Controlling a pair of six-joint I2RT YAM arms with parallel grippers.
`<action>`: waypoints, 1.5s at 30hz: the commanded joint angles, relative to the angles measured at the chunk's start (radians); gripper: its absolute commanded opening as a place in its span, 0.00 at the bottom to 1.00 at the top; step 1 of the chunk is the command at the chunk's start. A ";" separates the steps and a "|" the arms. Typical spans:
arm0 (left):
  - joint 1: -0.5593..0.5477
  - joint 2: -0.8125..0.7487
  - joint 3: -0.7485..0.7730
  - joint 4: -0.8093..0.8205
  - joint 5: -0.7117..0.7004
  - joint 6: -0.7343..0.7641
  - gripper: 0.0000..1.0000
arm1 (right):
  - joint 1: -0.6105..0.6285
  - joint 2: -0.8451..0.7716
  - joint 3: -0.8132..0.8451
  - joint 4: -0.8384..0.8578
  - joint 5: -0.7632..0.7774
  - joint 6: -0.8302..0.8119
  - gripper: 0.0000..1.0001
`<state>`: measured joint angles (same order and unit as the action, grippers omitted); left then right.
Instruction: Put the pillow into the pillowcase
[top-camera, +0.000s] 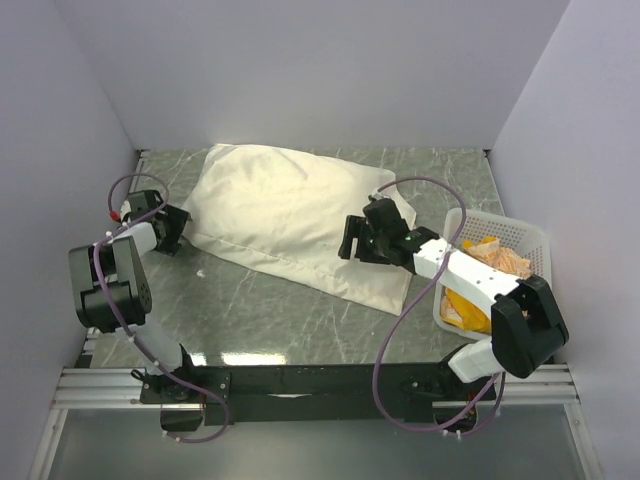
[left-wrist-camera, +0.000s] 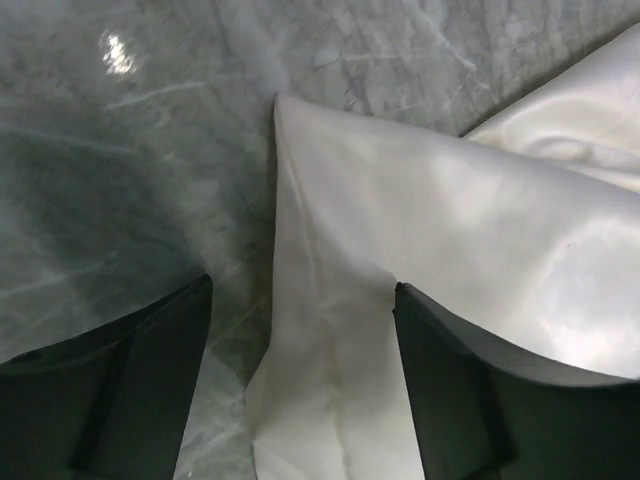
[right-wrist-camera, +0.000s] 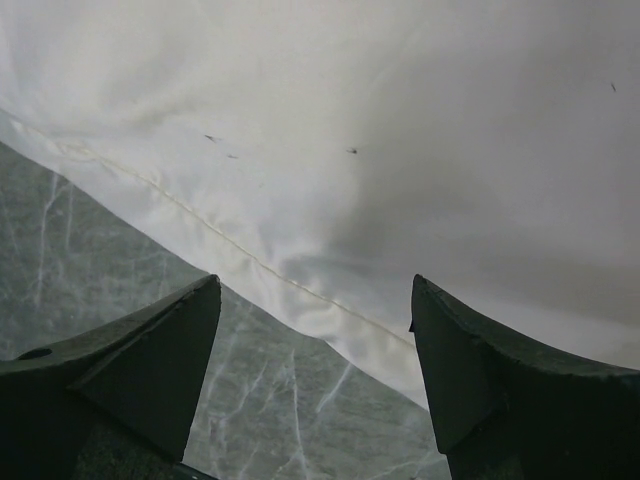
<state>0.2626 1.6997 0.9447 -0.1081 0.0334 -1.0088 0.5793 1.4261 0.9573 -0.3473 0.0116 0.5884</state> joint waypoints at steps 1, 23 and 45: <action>0.003 0.020 0.048 0.128 -0.030 -0.014 0.74 | -0.004 -0.033 -0.055 0.065 0.027 0.019 0.83; 0.119 -0.304 -0.004 -0.031 -0.176 0.001 0.01 | -0.171 -0.256 -0.381 0.148 -0.054 0.177 0.84; 0.133 -0.334 -0.004 -0.071 -0.182 -0.001 0.01 | 0.011 -0.496 -0.594 0.156 -0.104 0.430 0.58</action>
<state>0.3836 1.4086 0.9180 -0.1856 -0.1322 -1.0153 0.5850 0.9409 0.3103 -0.2016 -0.0986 1.0012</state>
